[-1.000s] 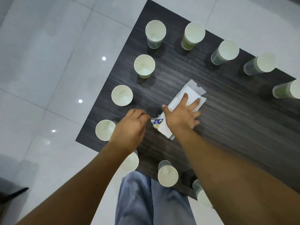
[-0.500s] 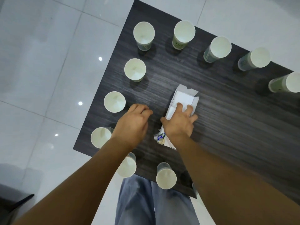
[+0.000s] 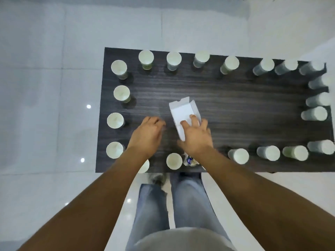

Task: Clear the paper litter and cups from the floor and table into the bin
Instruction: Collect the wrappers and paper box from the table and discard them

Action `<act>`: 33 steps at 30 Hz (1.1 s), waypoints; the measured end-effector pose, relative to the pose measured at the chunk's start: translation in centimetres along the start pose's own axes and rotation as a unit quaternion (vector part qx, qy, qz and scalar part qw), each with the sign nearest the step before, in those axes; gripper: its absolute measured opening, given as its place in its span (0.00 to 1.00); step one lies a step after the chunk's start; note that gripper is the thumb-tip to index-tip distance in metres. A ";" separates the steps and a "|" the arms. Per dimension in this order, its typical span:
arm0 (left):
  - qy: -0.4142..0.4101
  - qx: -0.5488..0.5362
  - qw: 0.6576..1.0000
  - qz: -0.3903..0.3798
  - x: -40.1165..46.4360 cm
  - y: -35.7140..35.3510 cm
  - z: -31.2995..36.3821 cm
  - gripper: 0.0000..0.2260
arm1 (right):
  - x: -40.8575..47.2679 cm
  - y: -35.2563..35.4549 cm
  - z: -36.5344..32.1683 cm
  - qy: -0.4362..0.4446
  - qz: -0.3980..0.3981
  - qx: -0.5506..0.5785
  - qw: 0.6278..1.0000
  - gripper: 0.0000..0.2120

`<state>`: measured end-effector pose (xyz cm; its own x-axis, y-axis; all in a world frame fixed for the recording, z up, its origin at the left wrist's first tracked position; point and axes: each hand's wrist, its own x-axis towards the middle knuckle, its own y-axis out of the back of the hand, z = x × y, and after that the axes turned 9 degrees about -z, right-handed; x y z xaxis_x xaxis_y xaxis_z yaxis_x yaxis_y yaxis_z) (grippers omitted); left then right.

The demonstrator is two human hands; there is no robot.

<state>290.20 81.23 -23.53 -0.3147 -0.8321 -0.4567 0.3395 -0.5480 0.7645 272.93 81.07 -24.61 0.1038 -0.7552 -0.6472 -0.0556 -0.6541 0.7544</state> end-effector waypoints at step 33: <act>-0.495 0.294 0.761 -0.299 -23.7 -38.2 70.0 0.15 | -63.7 -29.1 47.8 -0.503 0.132 0.426 0.740 0.29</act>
<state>222.65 127.87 -10.12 -0.8694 0.1833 -0.4589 -0.4907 -0.4290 0.7584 220.43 146.18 -10.54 -0.7909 -0.2307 -0.5667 -0.5925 0.0572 0.8036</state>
